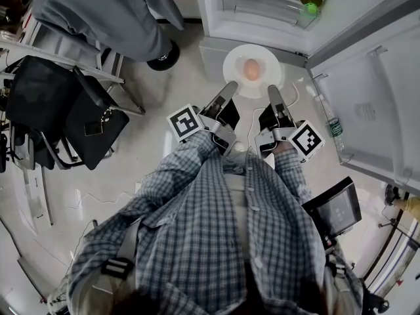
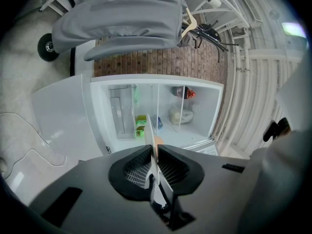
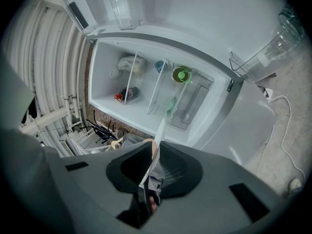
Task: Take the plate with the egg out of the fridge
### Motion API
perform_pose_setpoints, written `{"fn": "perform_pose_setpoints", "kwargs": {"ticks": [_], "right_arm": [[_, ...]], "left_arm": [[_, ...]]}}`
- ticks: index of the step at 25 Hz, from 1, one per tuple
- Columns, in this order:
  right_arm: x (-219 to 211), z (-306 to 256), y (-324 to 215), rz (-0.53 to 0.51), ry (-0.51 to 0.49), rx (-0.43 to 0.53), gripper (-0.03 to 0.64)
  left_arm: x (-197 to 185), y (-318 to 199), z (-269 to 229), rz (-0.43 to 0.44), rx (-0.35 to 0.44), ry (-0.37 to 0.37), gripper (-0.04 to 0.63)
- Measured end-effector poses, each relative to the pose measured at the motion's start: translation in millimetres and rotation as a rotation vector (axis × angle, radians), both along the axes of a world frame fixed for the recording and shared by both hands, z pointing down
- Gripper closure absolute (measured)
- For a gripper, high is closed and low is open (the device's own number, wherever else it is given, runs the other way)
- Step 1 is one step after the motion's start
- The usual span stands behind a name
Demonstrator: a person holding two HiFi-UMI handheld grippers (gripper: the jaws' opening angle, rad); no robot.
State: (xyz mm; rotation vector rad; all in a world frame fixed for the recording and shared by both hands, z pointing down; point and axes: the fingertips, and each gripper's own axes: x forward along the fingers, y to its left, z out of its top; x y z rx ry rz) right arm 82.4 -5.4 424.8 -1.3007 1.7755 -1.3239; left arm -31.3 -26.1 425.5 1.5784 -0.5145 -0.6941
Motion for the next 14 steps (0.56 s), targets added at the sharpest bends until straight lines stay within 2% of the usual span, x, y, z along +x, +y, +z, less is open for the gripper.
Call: {"fn": "perform_pose_setpoints", "kwargs": {"ticks": [4,6,10,14], "right_arm": [[3.5,1.1,3.2,0.004,0.025,-0.001,0.56],[1.8,-4.2,0.9,-0.009,0.042,0.034,0.56],[-6.1,-14.7,-6.9,-0.033,0.008,0.084,0.56],[-11.1,-10.1,-12.4,-0.042,-0.024,0.043,0.56]], "left_arm": [[1.9,3.1,0.7,0.007,-0.011,0.005,0.546],[0.9,3.7,1.8,0.009,-0.021,0.003,0.546],[-3.1,1.4,0.2,-0.009,-0.021,0.006,0.546],[-10.6,-3.9,-0.9,-0.05,-0.004,0.001,0.546]]}}
